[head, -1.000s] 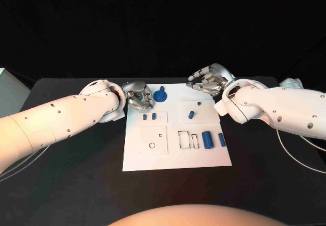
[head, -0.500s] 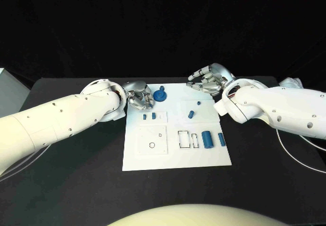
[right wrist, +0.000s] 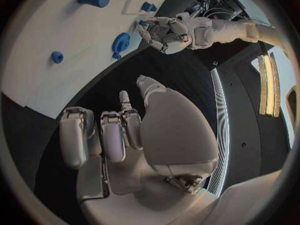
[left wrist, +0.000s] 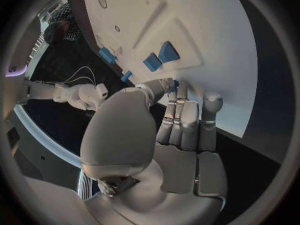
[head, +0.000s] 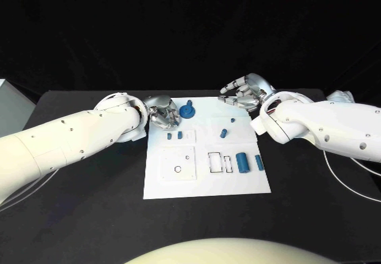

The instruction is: Assemble the parts on the task board

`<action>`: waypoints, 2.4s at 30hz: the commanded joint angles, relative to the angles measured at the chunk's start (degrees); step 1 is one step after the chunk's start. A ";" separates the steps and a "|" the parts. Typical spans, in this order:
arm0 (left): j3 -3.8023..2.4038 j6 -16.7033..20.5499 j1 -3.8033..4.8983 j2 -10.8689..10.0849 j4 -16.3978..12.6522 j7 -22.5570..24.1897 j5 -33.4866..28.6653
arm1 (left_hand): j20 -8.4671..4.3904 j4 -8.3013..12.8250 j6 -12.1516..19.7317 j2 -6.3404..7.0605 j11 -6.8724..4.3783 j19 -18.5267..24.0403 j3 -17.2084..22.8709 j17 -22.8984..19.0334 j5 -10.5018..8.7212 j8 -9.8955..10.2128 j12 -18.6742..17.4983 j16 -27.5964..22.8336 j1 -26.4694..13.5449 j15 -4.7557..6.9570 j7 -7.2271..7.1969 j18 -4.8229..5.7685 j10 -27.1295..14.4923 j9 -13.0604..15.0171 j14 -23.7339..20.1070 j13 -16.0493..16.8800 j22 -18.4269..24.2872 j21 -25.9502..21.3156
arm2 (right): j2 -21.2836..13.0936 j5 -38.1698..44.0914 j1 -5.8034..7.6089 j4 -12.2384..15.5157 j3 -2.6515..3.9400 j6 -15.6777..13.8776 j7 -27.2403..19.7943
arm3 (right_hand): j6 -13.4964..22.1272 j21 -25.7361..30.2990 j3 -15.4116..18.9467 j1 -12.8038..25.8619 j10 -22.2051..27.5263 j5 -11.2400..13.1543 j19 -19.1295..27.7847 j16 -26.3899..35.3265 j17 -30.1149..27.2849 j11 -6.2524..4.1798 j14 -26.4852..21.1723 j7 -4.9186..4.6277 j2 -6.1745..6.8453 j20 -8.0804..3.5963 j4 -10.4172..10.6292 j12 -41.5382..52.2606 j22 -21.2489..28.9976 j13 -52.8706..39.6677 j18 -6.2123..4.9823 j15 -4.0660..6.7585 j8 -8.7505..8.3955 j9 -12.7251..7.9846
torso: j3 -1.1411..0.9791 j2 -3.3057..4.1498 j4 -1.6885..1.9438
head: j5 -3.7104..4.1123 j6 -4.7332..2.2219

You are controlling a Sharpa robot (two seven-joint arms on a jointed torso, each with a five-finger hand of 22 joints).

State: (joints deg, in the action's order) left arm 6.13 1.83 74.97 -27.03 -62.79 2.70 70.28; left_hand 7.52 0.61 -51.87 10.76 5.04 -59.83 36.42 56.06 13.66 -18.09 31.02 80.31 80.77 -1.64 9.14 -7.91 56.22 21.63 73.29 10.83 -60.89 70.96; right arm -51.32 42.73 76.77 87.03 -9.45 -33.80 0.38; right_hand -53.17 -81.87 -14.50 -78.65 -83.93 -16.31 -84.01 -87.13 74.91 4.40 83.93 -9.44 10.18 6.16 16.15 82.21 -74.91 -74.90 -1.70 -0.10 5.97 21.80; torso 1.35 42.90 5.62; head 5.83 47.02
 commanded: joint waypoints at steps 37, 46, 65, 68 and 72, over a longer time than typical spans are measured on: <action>-0.94 2.63 -0.22 -5.33 -1.99 0.53 -5.12 | 0.43 0.37 4.96 1.34 0.86 2.90 0.95 -4.70 0.62 4.86 -3.03 -1.18 -1.96 -0.46 0.47 -0.75 -0.89 -1.89 -3.28 -0.45 2.30 -2.09 | -0.80 5.68 -0.02 -3.48 0.02 4.35 -4.16 | 0.33 18.24 -12.58 -5.10 25.28 0.47 7.88 12.29 -9.43 0.83 -0.04 -0.63 5.00 0.29 -2.78 -60.20 -0.62 40.25 -3.92 -0.51 2.46 0.48 | 0.14 -0.19 -0.06 | 1.08 -0.98; -2.30 8.88 -0.18 -12.36 -6.78 8.08 -24.46 | 0.75 0.76 1.59 1.06 1.57 11.49 1.06 -22.50 0.33 3.39 -3.27 -10.46 -2.44 -0.92 1.23 -2.70 -1.11 -1.34 -13.59 -0.36 10.71 -9.47 | -2.39 23.27 -0.01 -5.02 0.00 10.70 -3.03 | -1.35 14.40 -16.11 -4.09 22.14 2.02 5.30 10.07 -6.16 0.82 1.33 0.18 6.18 0.30 -7.30 -69.02 -3.25 52.66 -3.12 -0.44 3.28 0.77 | 0.16 -0.06 0.07 | 1.99 -1.68; -3.76 2.39 -1.39 -22.76 -18.61 21.18 -57.59 | 2.30 -3.75 2.57 1.22 2.64 11.81 -5.82 -33.59 0.17 3.81 -9.14 -32.84 -2.76 -2.49 1.88 -2.51 0.03 -1.27 -18.96 -4.36 24.44 -29.74 | -2.24 45.40 -0.90 -3.49 -0.24 14.71 6.85 | -2.02 14.87 -14.01 -0.83 21.70 2.82 5.24 10.69 -7.07 0.56 1.12 0.99 6.41 0.23 -8.39 -71.59 -3.35 57.41 -3.19 -0.33 3.44 0.71 | 0.32 -0.07 0.15 | 1.94 -2.36; -3.77 2.23 -1.54 -23.28 -19.25 21.67 -58.71 | 2.36 -3.68 2.51 1.09 2.69 11.90 -5.85 -34.08 0.20 3.82 -9.73 -34.22 -2.49 -2.59 1.95 -2.48 0.31 -1.28 -19.02 -4.68 24.81 -30.36 | -1.77 46.50 -1.25 -3.46 -0.26 14.59 8.06 | -2.23 14.46 -13.97 -0.67 21.50 2.90 5.02 10.63 -6.94 0.47 1.15 1.11 6.38 0.19 -8.37 -71.64 -3.58 57.70 -3.10 -0.22 3.54 0.73 | 0.28 -0.08 0.15 | 1.90 -2.32; -3.78 2.34 -1.64 -23.67 -19.66 22.02 -59.39 | 2.40 -3.66 2.42 0.98 2.78 11.86 -5.94 -34.30 0.20 3.80 -10.15 -34.93 -2.38 -2.65 2.03 -2.47 0.34 -1.29 -18.88 -4.91 24.99 -30.66 | -1.34 47.19 -1.71 -3.33 -0.27 15.19 8.76 | -2.36 13.98 -14.00 -0.64 21.37 2.90 4.76 10.43 -6.62 0.40 1.24 1.19 6.34 0.15 -8.39 -71.67 -3.84 57.87 -3.00 -0.15 3.59 0.74 | 0.25 0.02 0.01 | 1.68 -2.28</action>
State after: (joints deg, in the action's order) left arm 2.42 5.85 73.35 -50.67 -82.16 21.92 14.56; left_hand 9.73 -2.93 -49.26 11.86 7.68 -47.63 30.82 21.82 13.98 -14.60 21.12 45.63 77.88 -4.22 10.85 -10.18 56.23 20.34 54.16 5.98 -35.96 40.50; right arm -52.75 86.47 75.18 83.57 -9.71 -19.96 6.70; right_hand -55.35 -67.74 -28.70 -79.85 -62.16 -13.63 -78.81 -76.57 68.24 4.72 83.95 -8.34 16.36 6.25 7.77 10.85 -74.91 -17.08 -4.87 -0.54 9.32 22.52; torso 1.64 42.85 5.73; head 7.61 44.70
